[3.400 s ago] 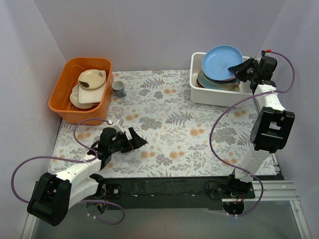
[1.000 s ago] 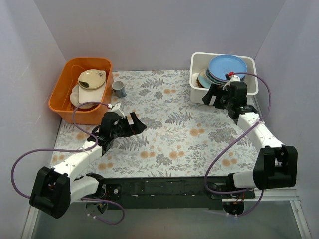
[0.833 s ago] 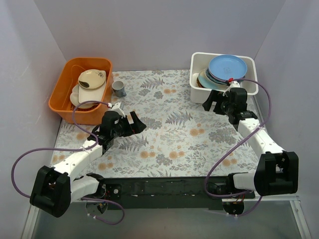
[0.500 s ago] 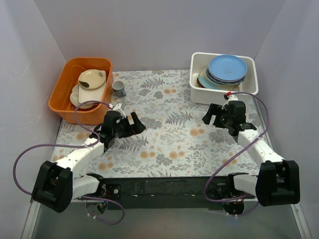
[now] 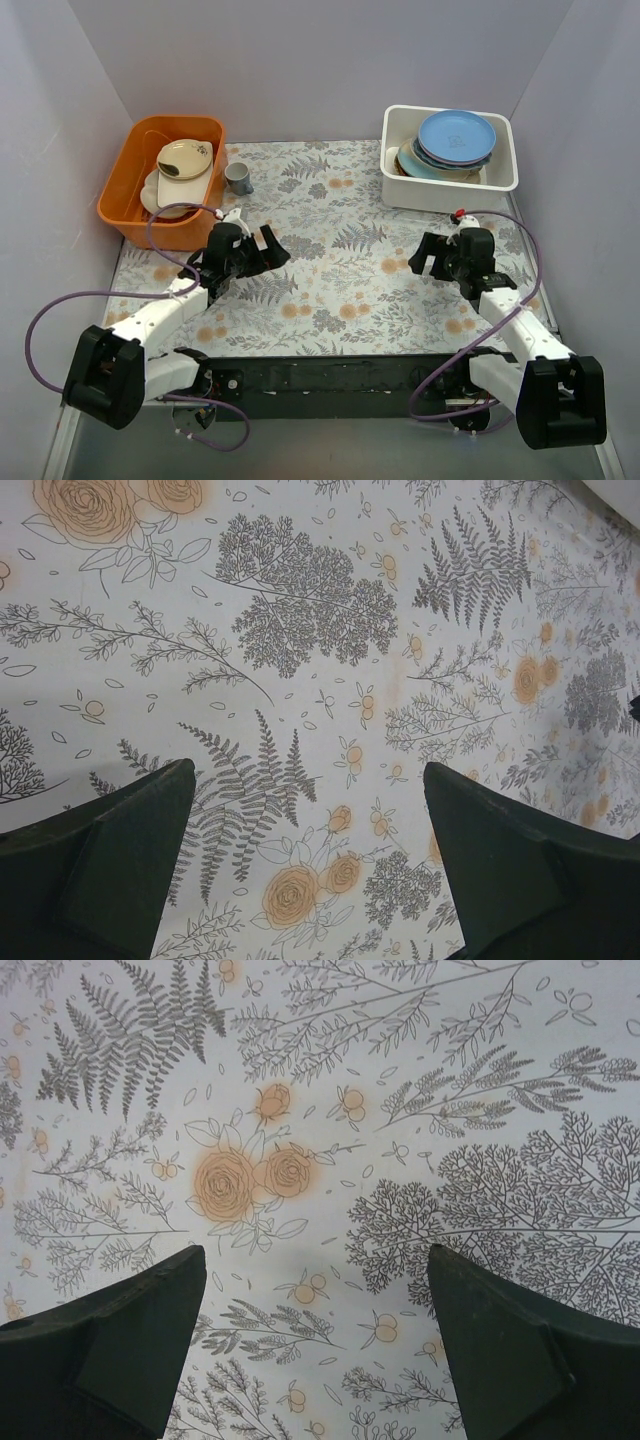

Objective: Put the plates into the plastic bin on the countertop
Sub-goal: Reset both arms

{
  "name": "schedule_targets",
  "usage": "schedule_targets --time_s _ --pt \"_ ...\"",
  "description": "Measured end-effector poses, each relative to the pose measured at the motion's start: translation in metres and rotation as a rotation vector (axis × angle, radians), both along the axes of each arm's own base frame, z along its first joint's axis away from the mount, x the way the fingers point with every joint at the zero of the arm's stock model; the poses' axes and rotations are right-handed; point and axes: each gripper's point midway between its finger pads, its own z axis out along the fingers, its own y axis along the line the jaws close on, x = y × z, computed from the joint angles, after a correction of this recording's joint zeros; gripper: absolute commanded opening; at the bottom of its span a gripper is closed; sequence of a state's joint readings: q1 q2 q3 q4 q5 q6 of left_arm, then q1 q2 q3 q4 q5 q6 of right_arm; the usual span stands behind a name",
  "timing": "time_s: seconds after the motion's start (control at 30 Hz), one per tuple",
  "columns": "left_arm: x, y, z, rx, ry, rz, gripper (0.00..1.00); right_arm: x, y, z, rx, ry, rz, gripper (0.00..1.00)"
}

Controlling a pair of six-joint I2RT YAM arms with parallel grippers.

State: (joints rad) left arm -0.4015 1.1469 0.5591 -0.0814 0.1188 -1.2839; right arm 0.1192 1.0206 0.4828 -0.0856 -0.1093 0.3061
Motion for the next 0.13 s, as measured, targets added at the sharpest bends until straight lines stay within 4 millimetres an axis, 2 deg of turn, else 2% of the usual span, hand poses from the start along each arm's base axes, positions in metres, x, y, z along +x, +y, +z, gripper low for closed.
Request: schedule_targets --time_s 0.13 --pt "0.001 0.0009 0.0059 -0.005 -0.023 0.005 0.98 -0.0086 -0.0035 -0.0091 -0.01 0.011 -0.011 0.98"
